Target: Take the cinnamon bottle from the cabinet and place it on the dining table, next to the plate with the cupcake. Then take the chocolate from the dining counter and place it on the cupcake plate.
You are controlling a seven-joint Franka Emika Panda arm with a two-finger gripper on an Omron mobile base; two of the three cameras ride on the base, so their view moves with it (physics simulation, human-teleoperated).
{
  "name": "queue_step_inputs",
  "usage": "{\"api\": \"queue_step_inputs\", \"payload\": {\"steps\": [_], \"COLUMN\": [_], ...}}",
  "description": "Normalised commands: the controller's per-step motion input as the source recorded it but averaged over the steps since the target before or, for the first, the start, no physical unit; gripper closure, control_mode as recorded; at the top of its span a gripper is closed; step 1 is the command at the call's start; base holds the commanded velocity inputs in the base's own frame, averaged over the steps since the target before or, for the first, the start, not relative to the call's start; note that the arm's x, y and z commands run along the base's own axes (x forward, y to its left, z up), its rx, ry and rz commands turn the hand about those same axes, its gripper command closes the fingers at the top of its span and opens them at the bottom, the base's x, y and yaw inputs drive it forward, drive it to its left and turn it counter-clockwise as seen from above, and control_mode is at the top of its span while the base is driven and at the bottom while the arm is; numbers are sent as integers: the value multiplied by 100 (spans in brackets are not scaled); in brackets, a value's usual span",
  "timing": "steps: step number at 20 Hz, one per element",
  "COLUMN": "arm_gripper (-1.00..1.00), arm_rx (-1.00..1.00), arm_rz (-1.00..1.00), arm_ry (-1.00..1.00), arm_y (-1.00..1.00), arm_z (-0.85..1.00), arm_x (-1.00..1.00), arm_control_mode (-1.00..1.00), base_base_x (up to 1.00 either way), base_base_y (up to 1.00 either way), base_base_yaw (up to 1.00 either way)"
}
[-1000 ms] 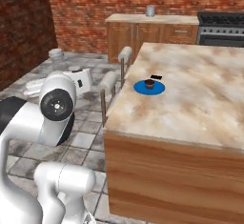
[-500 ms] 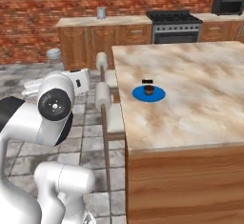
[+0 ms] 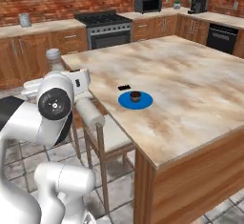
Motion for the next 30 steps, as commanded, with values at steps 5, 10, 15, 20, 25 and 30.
{"api": "queue_step_inputs", "payload": {"steps": [5,10,15,20,25,30], "arm_gripper": [100,100,100,100,100,100], "arm_rx": [0,0,0,0,0,0], "arm_rz": [0,0,0,0,0,0], "arm_ry": [0,0,0,0,0,0], "arm_y": [0,0,0,0,0,0], "arm_z": [0,0,0,0,0,0], "arm_x": [0,0,0,0,0,0], "arm_control_mode": [100,100,100,100,100,100], "base_base_x": [38,35,26,19,26,62], "base_base_y": [100,99,84,64,12,3], "base_base_yaw": [-69,-65,-62,-55,-36,-22]}}
